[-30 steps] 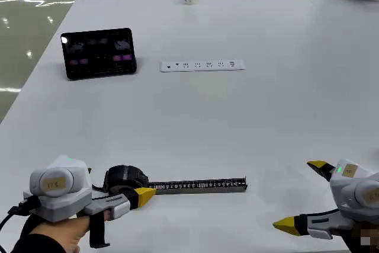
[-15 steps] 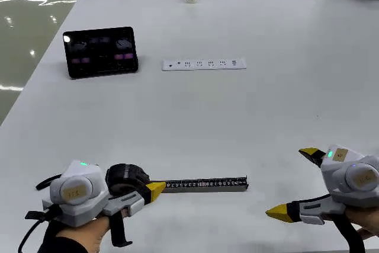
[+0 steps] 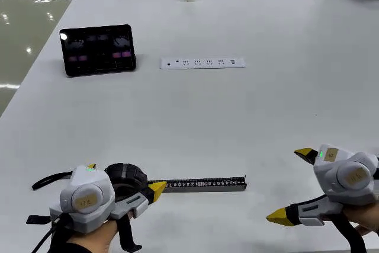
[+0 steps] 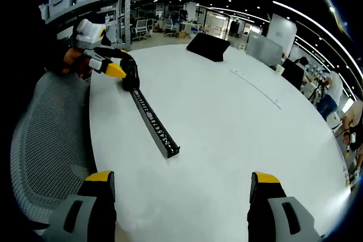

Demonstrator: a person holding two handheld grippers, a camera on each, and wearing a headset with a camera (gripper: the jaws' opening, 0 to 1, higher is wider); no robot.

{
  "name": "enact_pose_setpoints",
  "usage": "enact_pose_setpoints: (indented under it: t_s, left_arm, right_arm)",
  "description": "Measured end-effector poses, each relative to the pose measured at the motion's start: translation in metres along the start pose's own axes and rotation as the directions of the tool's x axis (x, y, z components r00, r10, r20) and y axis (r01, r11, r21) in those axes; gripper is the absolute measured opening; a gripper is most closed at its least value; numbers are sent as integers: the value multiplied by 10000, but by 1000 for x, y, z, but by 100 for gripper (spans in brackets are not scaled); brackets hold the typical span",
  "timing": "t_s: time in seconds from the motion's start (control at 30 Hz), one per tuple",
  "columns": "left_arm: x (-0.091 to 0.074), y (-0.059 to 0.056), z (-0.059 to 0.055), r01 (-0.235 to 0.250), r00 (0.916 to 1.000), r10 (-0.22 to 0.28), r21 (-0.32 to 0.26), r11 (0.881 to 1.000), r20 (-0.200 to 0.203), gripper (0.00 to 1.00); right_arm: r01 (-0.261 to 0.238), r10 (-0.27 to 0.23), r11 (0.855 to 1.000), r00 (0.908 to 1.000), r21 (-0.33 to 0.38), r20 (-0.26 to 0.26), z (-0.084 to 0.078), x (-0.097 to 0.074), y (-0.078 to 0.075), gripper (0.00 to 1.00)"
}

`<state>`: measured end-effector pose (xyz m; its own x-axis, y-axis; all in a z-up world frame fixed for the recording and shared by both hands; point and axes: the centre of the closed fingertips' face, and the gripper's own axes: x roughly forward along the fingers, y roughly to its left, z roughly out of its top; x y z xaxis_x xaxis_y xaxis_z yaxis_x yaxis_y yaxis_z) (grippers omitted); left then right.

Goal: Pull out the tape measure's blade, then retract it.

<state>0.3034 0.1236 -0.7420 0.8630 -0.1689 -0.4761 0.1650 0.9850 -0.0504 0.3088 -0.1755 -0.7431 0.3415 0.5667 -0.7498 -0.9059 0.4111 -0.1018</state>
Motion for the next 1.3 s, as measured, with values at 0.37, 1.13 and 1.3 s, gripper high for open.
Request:
enact_pose_setpoints:
  t_s: [0.37, 1.13, 1.3]
  left_arm:
    - [10, 4, -5, -440, 9990, 440, 179, 9989, 20, 99]
    - [22, 10, -20, -432, 9989, 435, -208, 9989, 163, 99]
    - [22, 12, -20, -479, 9986, 484, -259, 9985, 197, 99]
  right_arm:
    - [-1189, 1123, 9888, 9908, -905, -750, 25, 16, 2, 99]
    - [-3205, 2698, 9283, 9296, -1887, -2512, 17, 73, 7, 94]
    - [-3645, 2911, 8985, 9118, -2444, -2898, 12, 83, 13, 90]
